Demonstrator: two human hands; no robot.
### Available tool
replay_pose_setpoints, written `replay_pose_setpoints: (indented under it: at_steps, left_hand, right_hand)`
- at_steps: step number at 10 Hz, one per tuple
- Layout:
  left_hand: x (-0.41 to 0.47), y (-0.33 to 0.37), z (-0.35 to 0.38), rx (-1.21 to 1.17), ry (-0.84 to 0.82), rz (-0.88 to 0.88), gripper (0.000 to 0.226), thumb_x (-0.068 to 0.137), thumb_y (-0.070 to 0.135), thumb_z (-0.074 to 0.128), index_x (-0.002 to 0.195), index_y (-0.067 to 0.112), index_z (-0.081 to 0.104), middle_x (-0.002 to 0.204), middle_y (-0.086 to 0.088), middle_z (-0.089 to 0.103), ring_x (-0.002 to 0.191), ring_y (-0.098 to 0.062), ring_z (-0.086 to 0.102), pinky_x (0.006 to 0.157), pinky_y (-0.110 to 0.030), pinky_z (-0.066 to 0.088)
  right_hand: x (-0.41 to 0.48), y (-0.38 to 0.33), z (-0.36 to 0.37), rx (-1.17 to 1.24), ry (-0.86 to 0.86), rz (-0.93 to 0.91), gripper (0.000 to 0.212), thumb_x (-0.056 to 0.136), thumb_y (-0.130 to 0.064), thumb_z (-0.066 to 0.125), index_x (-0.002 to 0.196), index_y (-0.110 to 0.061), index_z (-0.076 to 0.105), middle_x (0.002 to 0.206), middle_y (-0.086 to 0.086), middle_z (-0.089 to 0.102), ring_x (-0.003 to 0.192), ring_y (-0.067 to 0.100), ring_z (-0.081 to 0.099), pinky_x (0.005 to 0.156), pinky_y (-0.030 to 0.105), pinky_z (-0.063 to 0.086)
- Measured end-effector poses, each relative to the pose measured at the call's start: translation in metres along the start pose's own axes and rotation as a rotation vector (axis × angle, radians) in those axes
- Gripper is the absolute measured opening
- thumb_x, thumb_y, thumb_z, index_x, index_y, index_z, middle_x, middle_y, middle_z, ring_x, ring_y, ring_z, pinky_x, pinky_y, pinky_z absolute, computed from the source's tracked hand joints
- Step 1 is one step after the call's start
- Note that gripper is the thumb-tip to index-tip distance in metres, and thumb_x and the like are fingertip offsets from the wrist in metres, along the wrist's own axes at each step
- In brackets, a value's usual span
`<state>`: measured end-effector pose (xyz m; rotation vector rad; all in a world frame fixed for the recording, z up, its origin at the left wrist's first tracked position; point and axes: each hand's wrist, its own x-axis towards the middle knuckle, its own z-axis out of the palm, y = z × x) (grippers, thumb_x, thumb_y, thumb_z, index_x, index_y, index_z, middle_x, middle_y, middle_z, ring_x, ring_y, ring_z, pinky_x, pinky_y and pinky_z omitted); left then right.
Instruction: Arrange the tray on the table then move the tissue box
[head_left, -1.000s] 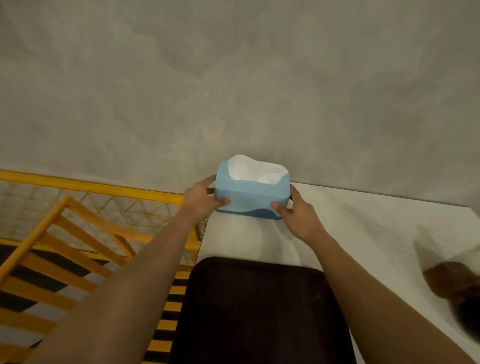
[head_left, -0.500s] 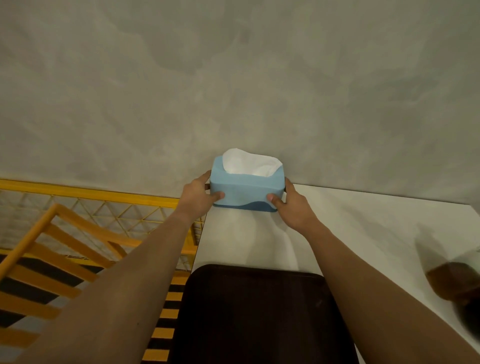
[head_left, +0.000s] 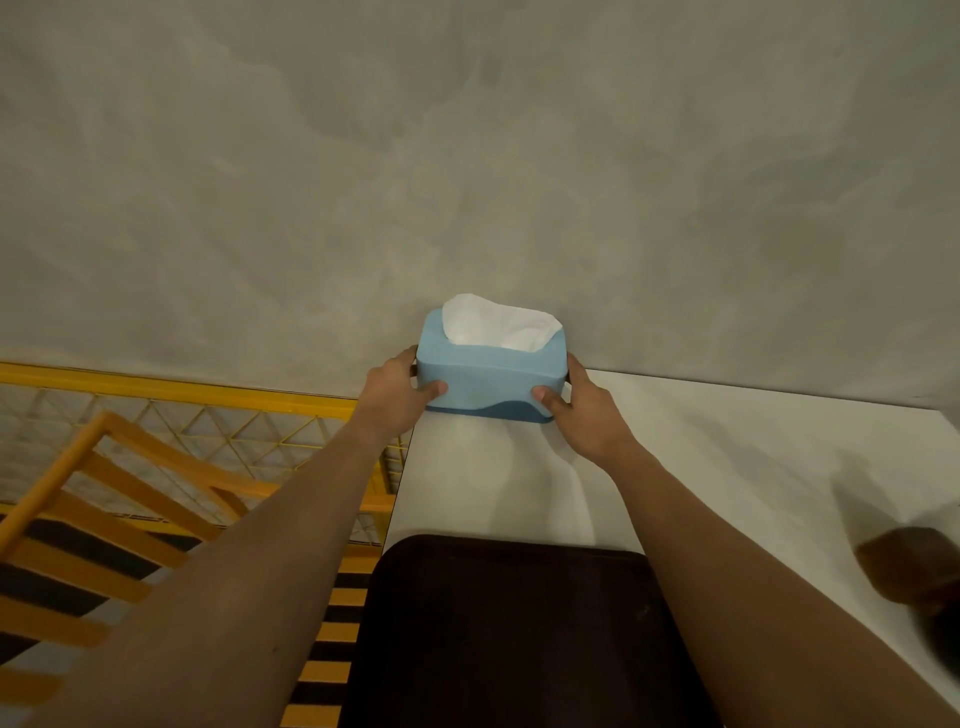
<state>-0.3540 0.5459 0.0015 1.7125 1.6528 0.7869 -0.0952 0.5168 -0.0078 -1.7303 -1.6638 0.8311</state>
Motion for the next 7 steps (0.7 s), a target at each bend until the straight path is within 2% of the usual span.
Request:
replay_pose_setpoints:
  at_steps: [4, 6, 7]
  left_hand:
    - [0.0, -0.001, 0.003, 0.019, 0.004, 0.029, 0.057, 0.093, 0.027, 0.07, 0.145, 0.014, 0.053, 0.137, -0.01, 0.064, 0.125, -0.028, 0.059, 0.099, -0.035, 0.047]
    - [0.0, 0.001, 0.005, 0.027, -0.01, -0.003, 0.055, 0.094, 0.029, 0.069, 0.143, 0.012, 0.053, 0.136, -0.013, 0.063, 0.124, -0.03, 0.058, 0.093, -0.032, 0.045]
    - [-0.004, 0.005, 0.004, 0.097, 0.018, -0.068, 0.063, 0.092, 0.033, 0.069, 0.142, 0.002, 0.046, 0.137, -0.02, 0.06, 0.124, -0.037, 0.055, 0.091, -0.036, 0.043]
  right_hand:
    - [0.002, 0.003, 0.002, -0.01, 0.009, 0.022, 0.07, 0.101, -0.05, 0.051, 0.159, -0.026, 0.02, 0.146, 0.007, 0.054, 0.128, 0.03, 0.055, 0.095, 0.03, 0.04]
    - [0.001, -0.002, 0.0, -0.017, -0.027, 0.036, 0.072, 0.101, -0.049, 0.051, 0.159, -0.024, 0.016, 0.143, 0.011, 0.056, 0.123, 0.031, 0.058, 0.1, 0.04, 0.047]
    - [0.002, -0.009, -0.008, -0.102, -0.059, 0.094, 0.081, 0.101, -0.048, 0.053, 0.161, -0.016, 0.009, 0.148, 0.018, 0.05, 0.129, 0.036, 0.054, 0.098, 0.039, 0.043]
